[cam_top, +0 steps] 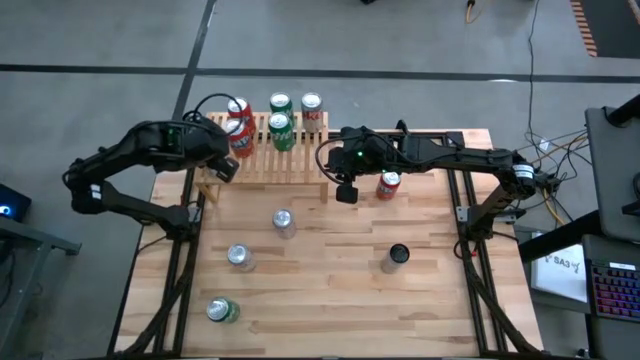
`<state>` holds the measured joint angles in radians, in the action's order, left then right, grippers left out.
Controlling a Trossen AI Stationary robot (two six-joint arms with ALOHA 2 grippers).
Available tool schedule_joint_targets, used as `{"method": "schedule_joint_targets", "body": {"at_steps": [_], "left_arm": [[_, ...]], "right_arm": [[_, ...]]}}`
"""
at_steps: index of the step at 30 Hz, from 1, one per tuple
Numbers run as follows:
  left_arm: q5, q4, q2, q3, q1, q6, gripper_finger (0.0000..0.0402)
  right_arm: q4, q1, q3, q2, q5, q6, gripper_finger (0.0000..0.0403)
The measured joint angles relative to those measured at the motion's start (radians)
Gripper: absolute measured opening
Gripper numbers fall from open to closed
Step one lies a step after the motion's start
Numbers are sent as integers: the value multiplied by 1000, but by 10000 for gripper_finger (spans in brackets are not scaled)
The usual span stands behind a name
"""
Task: Place canned beverage on shelf
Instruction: Put the top white/blue soda can on the shelf aligned with the other white/blue soda can
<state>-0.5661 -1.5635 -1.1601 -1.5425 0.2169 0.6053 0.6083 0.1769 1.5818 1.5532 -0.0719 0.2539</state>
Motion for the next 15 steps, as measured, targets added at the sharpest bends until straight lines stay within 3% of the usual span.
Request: {"method": "schedule_joint_targets", "body": {"at_steps": [15], "left_arm": [[27,-8,4,0,0,6,0]], "right_arm": [[0,0,0,0,0,-6,27]]}}
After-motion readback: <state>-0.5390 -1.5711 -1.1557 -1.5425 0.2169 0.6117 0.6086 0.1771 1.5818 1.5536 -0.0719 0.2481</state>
